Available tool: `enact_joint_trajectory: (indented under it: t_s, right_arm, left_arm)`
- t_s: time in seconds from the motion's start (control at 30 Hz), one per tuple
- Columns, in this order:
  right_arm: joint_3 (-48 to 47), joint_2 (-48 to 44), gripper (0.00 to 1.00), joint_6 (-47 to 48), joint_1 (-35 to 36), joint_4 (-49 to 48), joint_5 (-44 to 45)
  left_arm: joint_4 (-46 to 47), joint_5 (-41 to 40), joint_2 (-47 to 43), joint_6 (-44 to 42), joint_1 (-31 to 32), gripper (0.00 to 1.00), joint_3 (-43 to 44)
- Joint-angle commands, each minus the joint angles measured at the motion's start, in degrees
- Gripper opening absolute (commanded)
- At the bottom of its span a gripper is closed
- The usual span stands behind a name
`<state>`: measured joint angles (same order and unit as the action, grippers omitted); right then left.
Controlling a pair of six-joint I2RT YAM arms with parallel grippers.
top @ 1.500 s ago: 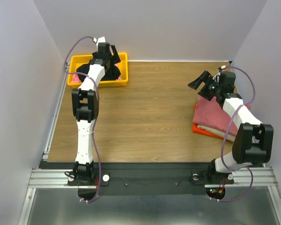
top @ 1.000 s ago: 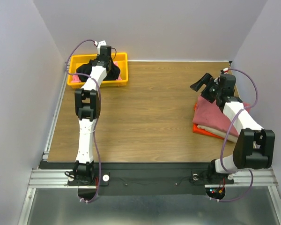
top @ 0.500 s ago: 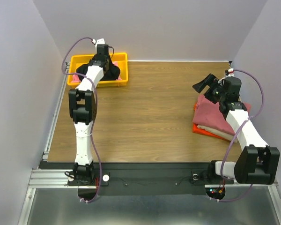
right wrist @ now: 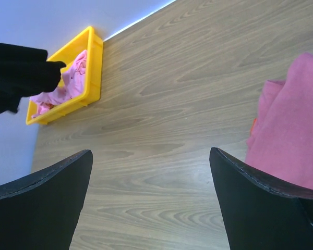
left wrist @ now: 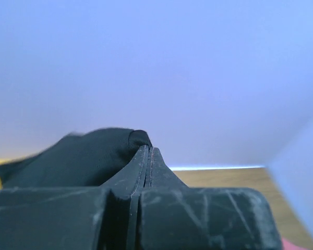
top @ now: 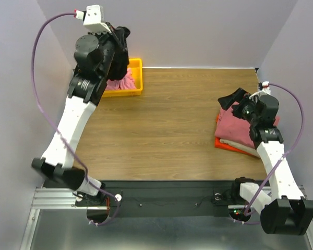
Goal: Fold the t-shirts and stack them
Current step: Grab the tshirt from the pile, then move the tshirt to the center of the board
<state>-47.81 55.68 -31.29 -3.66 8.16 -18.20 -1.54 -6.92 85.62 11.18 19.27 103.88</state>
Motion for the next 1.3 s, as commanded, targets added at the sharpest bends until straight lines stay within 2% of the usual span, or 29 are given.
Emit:
enact_joint_trajectory:
  t_s: [0.0,0.1,0.23,0.33,0.4,0.47,0.57,0.63,0.67,0.7,0.73,0.77,0.8,0.83,0.87,0.9,0.93,1.03,1.07,1.13,1.17,1.27]
  right_arm:
    - [0.4,-3.2,0.99,0.6,0.4,1.1,-1.4]
    - [1.3,-4.7,0.99,-0.1,0.4,1.4,-2.3]
    - [1.9,-5.6,0.99,-0.4,0.4,2.0,-2.5]
    - [3.2,-6.0,0.99,-0.4,0.4,2.7,-2.9]
    - [4.2,-6.3,0.99,-0.2,0.4,3.3,-2.4]
    - [4.5,-6.3,0.99,0.0,0.4,4.2,-1.1]
    - [4.6,-6.0,0.99,0.6,0.4,6.2,-0.3]
    - [5.0,-5.5,0.99,1.1,0.4,7.6,0.1]
    - [5.1,-5.2,0.99,1.4,0.4,8.1,0.3]
    - [5.1,-4.4,0.99,1.5,0.4,9.5,0.6]
    - [5.1,-4.0,0.99,1.7,0.5,10.0,0.7]
    - [5.2,-3.0,1.00,1.9,1.0,11.2,1.1]
    - [5.3,-2.6,1.00,1.9,1.6,11.8,1.7]
    - [5.4,-2.2,1.00,2.1,2.6,12.2,2.1]
    - [5.6,-2.0,1.00,2.3,5.6,12.7,3.6]
    - [6.1,-1.9,1.00,1.6,7.7,13.0,5.2]
    - [6.5,-1.5,1.00,1.2,12.7,13.5,8.2]
    - [8.0,-0.1,1.00,-1.4,21.0,14.9,13.6]
    - [8.3,1.3,1.00,-2.1,27.1,15.0,16.8]
    - [9.2,2.8,1.00,-5.4,33.8,15.5,20.8]
    - [9.6,4.9,1.00,-7.8,40.3,15.5,23.6]
    - [9.9,11.8,1.00,-11.0,49.2,15.1,26.9]
  left_arm:
    - [4.5,6.5,-7.1,-3.4,7.2,0.00,2.6]
    - [4.5,12.2,-9.4,-2.9,11.9,0.00,5.1]
    - [3.9,12.7,-9.7,-3.7,18.0,0.00,8.5]
    - [2.5,13.0,-10.0,-2.6,19.3,0.00,8.7]
    - [2.7,10.8,-12.3,-1.8,19.3,0.00,2.8]
    - [4.8,3.0,-14.5,-0.6,19.3,0.00,-3.8]
    - [7.4,-10.4,-17.9,2.3,19.2,0.00,-21.5]
    - [9.1,-17.0,-17.8,4.8,18.4,0.00,-27.8]
    - [9.2,-16.6,-17.1,5.9,17.3,0.00,-30.1]
    - [8.4,-14.3,-14.5,8.9,13.8,0.03,-32.8]
    - [6.0,-12.0,-12.9,11.0,11.8,0.11,-33.5]
    - [5.2,-9.8,-9.5,13.1,7.8,0.38,-34.3]
    - [4.4,-8.2,-7.8,14.1,6.4,0.54,-34.4]
    - [1.7,-6.9,-6.4,14.7,5.1,0.64,-34.2]
    - [-0.2,-7.0,-5.6,15.4,4.4,0.68,-34.0]
    - [-1.3,-7.3,-5.2,16.1,4.0,0.76,-34.9]
    - [-1.8,-8.7,-6.2,17.1,3.9,0.97,-36.1]
    - [-0.8,-8.1,-12.4,20.6,3.9,0.99,-44.2]
    - [-0.8,-7.8,-14.3,21.7,3.9,0.99,-46.4]
    - [-1.3,-6.2,-20.9,24.7,4.0,0.99,-54.3]
    - [-0.7,-5.2,-23.2,27.1,4.5,0.99,-60.5]
    - [0.6,-1.9,-31.3,33.6,5.1,0.99,-71.4]
